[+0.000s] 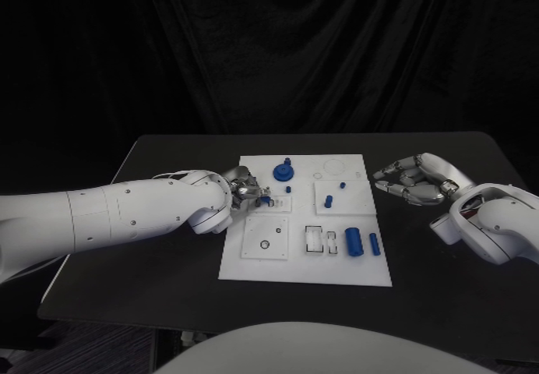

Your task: Assemble the parts on the task board

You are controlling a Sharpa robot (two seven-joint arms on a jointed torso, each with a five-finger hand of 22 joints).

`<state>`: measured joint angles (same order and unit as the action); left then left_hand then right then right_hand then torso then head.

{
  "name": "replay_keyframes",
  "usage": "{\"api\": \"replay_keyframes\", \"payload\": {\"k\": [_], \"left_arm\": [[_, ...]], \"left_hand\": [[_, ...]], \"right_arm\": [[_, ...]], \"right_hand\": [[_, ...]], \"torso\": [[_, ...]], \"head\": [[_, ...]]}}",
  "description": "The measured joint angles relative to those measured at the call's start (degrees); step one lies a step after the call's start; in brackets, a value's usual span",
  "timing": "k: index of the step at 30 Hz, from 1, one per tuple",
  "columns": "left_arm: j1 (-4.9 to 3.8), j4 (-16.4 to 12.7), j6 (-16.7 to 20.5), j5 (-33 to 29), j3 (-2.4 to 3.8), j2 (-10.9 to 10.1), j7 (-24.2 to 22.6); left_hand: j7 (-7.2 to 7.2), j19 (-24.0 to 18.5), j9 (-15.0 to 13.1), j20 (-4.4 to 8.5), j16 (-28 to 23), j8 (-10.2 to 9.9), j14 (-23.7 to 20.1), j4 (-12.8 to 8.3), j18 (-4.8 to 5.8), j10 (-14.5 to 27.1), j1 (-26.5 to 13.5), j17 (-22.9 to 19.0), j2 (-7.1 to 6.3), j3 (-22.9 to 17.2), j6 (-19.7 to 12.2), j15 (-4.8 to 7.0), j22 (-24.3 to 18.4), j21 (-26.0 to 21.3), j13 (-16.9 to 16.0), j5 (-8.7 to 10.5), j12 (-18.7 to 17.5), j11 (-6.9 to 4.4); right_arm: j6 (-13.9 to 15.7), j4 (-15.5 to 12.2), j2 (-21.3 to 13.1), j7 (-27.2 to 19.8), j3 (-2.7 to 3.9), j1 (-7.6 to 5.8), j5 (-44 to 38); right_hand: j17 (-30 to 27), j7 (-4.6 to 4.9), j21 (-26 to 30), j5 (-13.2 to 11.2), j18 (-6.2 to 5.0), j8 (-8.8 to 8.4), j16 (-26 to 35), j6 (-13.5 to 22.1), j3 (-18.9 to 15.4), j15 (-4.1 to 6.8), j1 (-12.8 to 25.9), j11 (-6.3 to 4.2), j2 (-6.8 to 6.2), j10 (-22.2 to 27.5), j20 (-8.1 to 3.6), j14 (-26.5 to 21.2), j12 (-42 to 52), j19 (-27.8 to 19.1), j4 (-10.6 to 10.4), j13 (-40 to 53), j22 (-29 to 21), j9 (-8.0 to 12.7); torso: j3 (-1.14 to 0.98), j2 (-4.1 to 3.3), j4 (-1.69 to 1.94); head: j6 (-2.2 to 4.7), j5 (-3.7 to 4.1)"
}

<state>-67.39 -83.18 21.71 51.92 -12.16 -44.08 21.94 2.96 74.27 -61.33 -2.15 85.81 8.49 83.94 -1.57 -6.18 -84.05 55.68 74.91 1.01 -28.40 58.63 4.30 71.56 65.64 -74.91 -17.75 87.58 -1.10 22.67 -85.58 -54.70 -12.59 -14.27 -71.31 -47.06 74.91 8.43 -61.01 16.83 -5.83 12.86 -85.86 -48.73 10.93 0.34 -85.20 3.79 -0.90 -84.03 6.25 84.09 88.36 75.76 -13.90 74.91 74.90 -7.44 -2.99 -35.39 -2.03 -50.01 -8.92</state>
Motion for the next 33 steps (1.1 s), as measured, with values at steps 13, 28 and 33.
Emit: {"api": "replay_keyframes", "payload": {"k": [13, 28, 33], "left_arm": [[0.37, 0.8, -0.3, 0.0, 0.01, 0.6, -0.1], [0.69, 1.1, -0.7, 0.1, 0.06, 1.1, -0.4], [0.77, 1.2, -0.7, 0.1, 0.09, 1.2, -0.6]], "left_hand": [[0.11, 0.0, 0.0, 0.0, -0.2, 0.0, 0.0, 0.4, 0.0, 0.0, 0.0, 0.0, 0.0, 0.1, -0.1, 0.0, -0.2, -0.5, 0.0, 0.3, -0.3, 0.0], [-0.08, 0.0, -0.2, 0.0, -0.2, 0.0, 0.0, 0.7, 0.0, 0.0, 0.0, 0.0, 0.0, 0.4, -0.3, 0.0, -0.2, -0.5, 0.0, 0.67, -0.2, 0.0], [-0.08, 0.0, -0.2, 0.0, -0.2, 0.0, 0.0, 1.1, 0.0, 0.0, 0.0, 0.0, 0.0, 0.4, -0.3, 0.0, -0.2, -0.7, 0.0, 1.0, -0.2, 0.0]], "right_arm": [[0.0, 0.0, 0.0, 0.0, 0.0, 0.0, 0.0], [0.0, 0.1, 0.1, 0.0, 0.0, 0.01, 0.0], [0.0, 0.1, 0.0, 0.0, 0.0, 0.02, 0.0]], "right_hand": [[0.0, 0.0, 0.0, 0.0, 0.0, 0.0, 0.0, 0.0, 0.0, 0.0, 0.0, 0.0, 0.0, 0.0, 0.0, 0.0, 0.0, 0.0, 0.0, 0.0, 0.0, 0.0], [0.0, 0.0, 0.0, 0.0, 0.0, 0.0, 0.0, 0.0, 0.0, 0.0, 0.0, 0.0, 0.0, 0.0, 0.0, 0.0, 0.0, 0.0, 0.0, 0.0, 0.0, 0.0], [0.0, 0.0, 0.0, 0.0, 0.0, 0.0, 0.0, 0.0, 0.0, 0.0, 0.0, 0.0, 0.0, 0.0, 0.0, 0.0, 0.0, 0.0, 0.0, 0.0, 0.0, 0.0]], "torso": [[0.04, 0.07, 0.07], [0.05, 0.01, 0.03], [0.04, 0.01, 0.03]], "head": [[0.0, 0.03], [0.0, -0.07], [0.0, -0.01]]}}
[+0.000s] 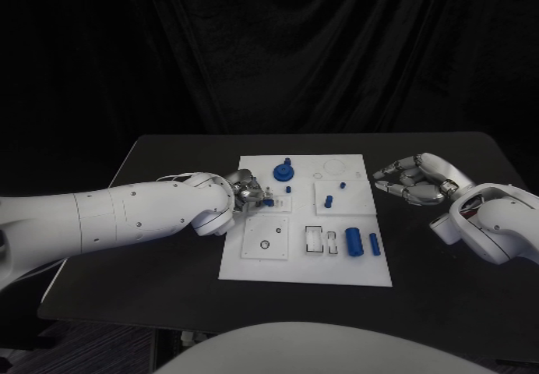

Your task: Assemble the parts on the task board

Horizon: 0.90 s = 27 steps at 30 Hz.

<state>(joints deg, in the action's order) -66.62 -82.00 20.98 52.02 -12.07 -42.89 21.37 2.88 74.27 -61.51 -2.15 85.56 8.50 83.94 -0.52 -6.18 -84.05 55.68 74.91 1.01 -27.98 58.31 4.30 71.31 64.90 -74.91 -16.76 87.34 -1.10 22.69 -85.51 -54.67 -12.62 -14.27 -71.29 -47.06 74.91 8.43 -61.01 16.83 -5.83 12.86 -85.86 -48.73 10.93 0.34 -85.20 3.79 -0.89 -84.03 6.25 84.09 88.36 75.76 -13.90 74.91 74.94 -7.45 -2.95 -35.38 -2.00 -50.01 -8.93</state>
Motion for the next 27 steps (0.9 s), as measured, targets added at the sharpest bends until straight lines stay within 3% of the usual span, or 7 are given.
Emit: {"api": "replay_keyframes", "payload": {"k": [10, 15, 27], "left_arm": [[0.26, 0.3, -0.2, 0.1, 0.09, 0.2, 0.0], [0.4, 0.3, -0.5, 0.1, 0.09, 0.2, 0.2], [0.42, 0.3, -1.0, 0.1, 0.21, 0.1, 0.3]], "left_hand": [[0.08, 0.0, 0.0, 0.0, -0.2, 0.1, 0.0, 3.5, 0.0, 0.0, 0.0, 0.0, 0.0, 3.2, -0.3, 0.0, 0.0, -0.8, 0.0, 3.92, -0.4, 0.0], [0.1, 0.0, 0.6, 0.0, -0.4, -0.3, 0.0, 6.5, 0.0, 0.0, -1.1, 0.0, -0.61, 6.1, -0.3, 0.0, 0.0, -1.4, 0.0, 5.77, -0.5, 0.0], [0.3, 0.0, 0.6, 0.0, -0.4, -0.9, 0.0, 10.7, 0.0, 0.0, -1.7, 0.0, -0.83, 11.3, -0.5, 0.0, 0.1, -1.7, 0.0, 6.99, -0.7, 0.0]], "right_arm": [[0.0, 0.0, 0.0, 0.0, 0.0, 0.0, 0.0], [0.0, 0.0, -0.1, 0.0, 0.0, 0.0, 0.0], [0.0, 0.1, -0.1, 0.0, 0.0, 0.04, 0.0]], "right_hand": [[0.0, 0.0, 0.0, 0.4, 0.0, 0.0, 0.0, 0.0, 0.0, 0.0, 0.0, 0.0, 0.0, 0.0, 0.0, 0.0, 0.0, 0.0, 0.0, 0.0, 0.0, 0.1], [0.0, 0.0, 0.0, 0.4, 0.0, 0.0, 0.0, 0.0, 0.0, 0.0, 0.0, 0.0, 0.0, 0.0, 0.0, 0.0, 0.0, 0.0, 0.0, 0.0, 0.0, 0.1], [0.0, 0.0, 0.0, 0.4, 0.0, 0.0, 0.0, 0.0, 0.0, 0.0, 0.0, 0.0, 0.0, 0.0, 0.0, 0.0, 0.0, 0.0, 0.0, 0.0, 0.0, 0.1]], "torso": [[-0.01, 0.02, 0.01], [-0.02, 0.02, 0.01], [-0.02, 0.02, 0.01]], "head": [[0.0, -0.07], [0.0, -0.08], [0.0, -0.08]]}}
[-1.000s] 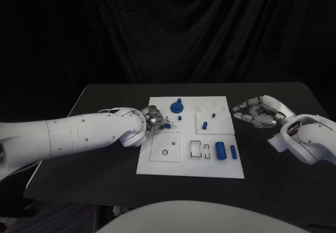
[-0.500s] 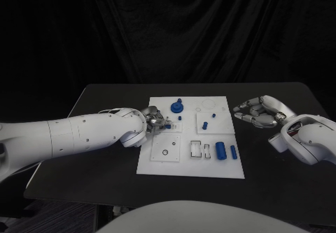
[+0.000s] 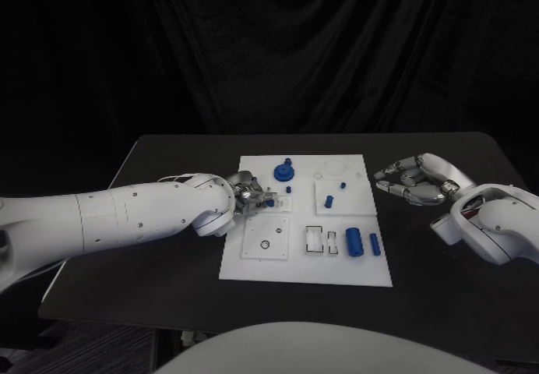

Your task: Assemble the parts on the task board

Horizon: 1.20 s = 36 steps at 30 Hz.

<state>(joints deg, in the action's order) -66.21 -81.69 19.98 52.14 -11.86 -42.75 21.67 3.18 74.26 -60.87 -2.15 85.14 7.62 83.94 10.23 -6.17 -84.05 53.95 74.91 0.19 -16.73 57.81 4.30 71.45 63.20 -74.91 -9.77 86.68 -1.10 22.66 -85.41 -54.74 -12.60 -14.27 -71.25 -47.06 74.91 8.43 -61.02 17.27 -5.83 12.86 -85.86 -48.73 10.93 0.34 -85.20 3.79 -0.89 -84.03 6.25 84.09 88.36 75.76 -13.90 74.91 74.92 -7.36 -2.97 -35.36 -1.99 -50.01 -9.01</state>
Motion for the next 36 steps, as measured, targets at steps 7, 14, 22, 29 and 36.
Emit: {"api": "replay_keyframes", "payload": {"k": [7, 14, 22, 29, 36], "left_arm": [[0.04, -0.1, -0.1, 0.0, 0.01, -0.2, 0.0], [0.19, 0.0, -0.2, 0.0, -0.05, -0.4, -0.2], [0.26, 0.1, -0.2, 0.0, -0.1, -0.5, -0.4], [0.34, 0.3, -0.2, 0.0, -0.19, -0.6, -1.4], [0.4, 0.4, -0.4, 0.0, -0.24, -0.6, -2.8]], "left_hand": [[-0.01, 0.2, 0.0, -0.21, 0.0, 0.0, 0.0, 1.7, 0.0, 0.0, -0.3, 0.0, -0.3, 3.0, 0.0, 0.0, 0.4, -0.2, 0.0, 0.52, 0.0, 0.0], [-0.3, 0.2, -5.7, -0.21, 0.1, 4.7, 0.0, 4.1, 0.0, 0.0, 1.1, 0.0, 1.13, 7.9, -1.3, 0.0, 1.1, -0.2, 0.0, 0.78, 0.3, 0.0], [-0.82, 0.6, -12.1, 0.2, 0.3, 9.3, 0.0, 4.9, 0.01, 0.0, 3.5, 0.0, 2.21, 10.7, -2.3, 0.0, 1.8, -0.5, 0.0, 0.27, 0.5, 0.0], [-1.0, 0.8, -14.1, 0.41, 0.6, 11.7, 0.0, 5.1, 0.0, 0.2, 4.6, 0.0, 2.87, 11.4, -2.5, 0.0, 2.3, -0.5, 0.0, -0.61, 1.2, -0.2], [-1.12, 0.8, -14.1, 0.41, 0.7, 12.4, 0.0, 5.1, 0.01, 0.0, 5.0, 0.0, 3.33, 11.4, -2.8, 0.0, 2.4, -0.5, 0.0, -1.17, 1.2, -0.41]], "right_arm": [[0.0, 0.0, 0.0, 0.0, 0.0, 0.06, 0.0], [0.0, 0.1, -0.1, 0.0, 0.0, 0.14, 0.0], [0.0, 0.1, -0.1, 0.0, 0.0, 0.22, 0.0], [0.0, 0.1, -0.1, 0.0, 0.0, 0.26, 0.0], [0.0, 0.1, -0.1, 0.0, 0.0, 0.28, 0.0]], "right_hand": [[0.0, 0.0, 0.0, 0.0, 0.0, 0.0, 0.0, 0.0, 0.0, 0.0, 0.0, 0.0, 0.0, 0.0, 0.0, 0.0, 0.0, 0.0, 0.0, 0.0, 0.0, 0.0], [0.0, 0.0, 0.0, 0.0, 0.0, 0.0, 0.0, 0.0, 0.0, 0.0, 0.0, 0.0, 0.0, 0.0, 0.0, 0.0, 0.0, 0.0, 0.0, 0.0, 0.0, 0.0], [0.0, 0.0, 0.0, 0.0, 0.01, 0.0, 0.0, 0.0, 0.0, 0.0, 0.0, 0.0, 0.0, 0.0, 0.0, 0.0, 0.0, 0.0, 0.0, 0.0, 0.0, 0.0], [0.0, 0.0, 0.2, 0.0, 0.0, 0.0, 0.0, 0.0, 0.0, 0.0, 0.0, 0.0, 0.0, 0.0, 0.0, 0.0, 0.0, 0.0, 0.0, 0.0, 0.0, 0.1], [0.0, 0.0, 0.2, 0.0, 0.01, 0.0, 0.0, 0.0, 0.0, 0.0, 0.0, 0.0, 0.0, 0.0, 0.0, 0.0, 0.0, 0.0, 0.0, 0.0, 0.0, 0.1]], "torso": [[0.0, 0.01, 0.0], [0.01, 0.01, 0.0], [0.02, 0.01, -0.01], [0.02, 0.01, -0.01], [0.01, 0.01, 0.0]], "head": [[0.0, -0.04], [0.0, -0.01], [0.0, -0.09], [0.0, -0.02], [0.0, 0.03]]}}
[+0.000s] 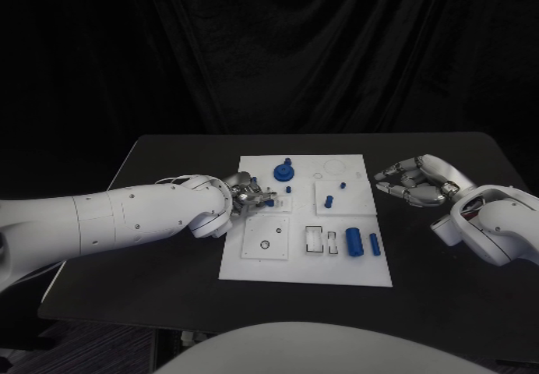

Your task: Assemble the parts on the task board

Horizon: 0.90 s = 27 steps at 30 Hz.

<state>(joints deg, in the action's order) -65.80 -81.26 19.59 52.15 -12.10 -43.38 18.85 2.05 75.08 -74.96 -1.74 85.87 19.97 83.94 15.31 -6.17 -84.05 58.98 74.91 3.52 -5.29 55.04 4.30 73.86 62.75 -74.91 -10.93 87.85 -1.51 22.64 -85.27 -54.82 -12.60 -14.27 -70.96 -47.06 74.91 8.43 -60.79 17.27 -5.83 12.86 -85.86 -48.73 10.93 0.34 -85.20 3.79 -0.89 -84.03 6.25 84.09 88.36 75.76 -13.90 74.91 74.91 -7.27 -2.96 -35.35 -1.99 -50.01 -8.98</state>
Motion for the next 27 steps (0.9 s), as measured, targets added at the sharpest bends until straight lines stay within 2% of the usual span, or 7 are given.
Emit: {"api": "replay_keyframes", "payload": {"k": [5, 16, 23, 27], "left_arm": [[0.02, 0.1, -0.5, 0.0, -0.01, 0.1, -0.7], [0.01, 0.3, -2.0, 0.0, 0.11, 0.1, -1.3], [-0.04, 0.3, -2.3, 0.0, 0.21, 0.2, -1.4], [-0.06, 0.3, -2.3, 0.0, 0.23, 0.3, -1.4]], "left_hand": [[-0.42, 0.0, 0.0, 0.0, 0.0, 1.1, 0.2, -2.2, 0.0, 0.0, 3.7, 0.0, -0.22, -0.4, -1.2, 0.22, 0.1, -0.3, 0.0, -2.78, 0.0, 0.0], [-0.43, 0.0, 0.0, 0.0, 0.0, 1.1, 0.0, -5.0, 0.0, 0.2, 6.4, 0.0, -0.18, -2.3, -1.6, 0.42, 0.4, -0.8, 0.0, -3.49, 0.0, -0.19], [-0.39, 0.0, 0.0, 0.0, 0.0, 0.5, 0.0, -7.4, 0.0, 0.0, 8.1, 0.0, -0.53, -4.8, -1.6, 0.42, 0.7, -1.0, 0.0, -5.51, 0.0, -0.39], [-0.4, 0.0, 0.0, 0.0, 0.0, 0.2, 0.0, -7.8, -0.01, 0.0, 8.2, 0.0, -0.54, -6.3, -1.6, 0.41, 0.9, -1.0, 0.0, -6.86, 0.0, -0.39]], "right_arm": [[0.0, 0.0, 0.0, 0.0, 0.0, 0.03, 0.0], [0.0, 0.1, 0.1, 0.0, 0.0, 0.06, 0.0], [0.0, 0.1, 0.0, 0.0, 0.0, 0.07, 0.0], [0.0, 0.0, 0.0, 0.0, 0.0, 0.07, 0.0]], "right_hand": [[0.0, 0.0, 0.0, 0.0, 0.0, 0.0, 0.0, 0.0, 0.0, 0.0, 0.0, 0.0, 0.0, 0.0, 0.0, 0.0, 0.0, 0.0, 0.0, 0.0, 0.0, 0.0], [0.0, 0.0, 0.0, 0.0, 0.0, 0.0, 0.0, 0.0, 0.0, 0.0, 0.0, 0.0, 0.0, 0.0, 0.0, 0.0, 0.0, 0.0, 0.0, 0.0, 0.0, 0.0], [0.0, 0.0, 0.0, 0.0, 0.0, 0.0, 0.0, 0.0, 0.2, 0.0, 0.0, 0.0, 0.0, 0.0, 0.0, 0.0, 0.0, 0.0, 0.2, 0.0, 0.0, 0.0], [0.0, 0.0, 0.0, 0.0, 0.0, 0.0, 0.0, 0.0, 0.2, 0.0, 0.0, 0.0, 0.0, 0.0, 0.0, 0.0, 0.0, 0.0, 0.2, 0.0, 0.0, 0.0]], "torso": [[0.01, 0.0, 0.0], [-0.02, -0.03, -0.03], [-0.04, -0.01, -0.02], [-0.04, 0.0, -0.02]], "head": [[0.0, -0.05], [0.0, -0.14], [0.0, -0.05], [0.0, -0.05]]}}
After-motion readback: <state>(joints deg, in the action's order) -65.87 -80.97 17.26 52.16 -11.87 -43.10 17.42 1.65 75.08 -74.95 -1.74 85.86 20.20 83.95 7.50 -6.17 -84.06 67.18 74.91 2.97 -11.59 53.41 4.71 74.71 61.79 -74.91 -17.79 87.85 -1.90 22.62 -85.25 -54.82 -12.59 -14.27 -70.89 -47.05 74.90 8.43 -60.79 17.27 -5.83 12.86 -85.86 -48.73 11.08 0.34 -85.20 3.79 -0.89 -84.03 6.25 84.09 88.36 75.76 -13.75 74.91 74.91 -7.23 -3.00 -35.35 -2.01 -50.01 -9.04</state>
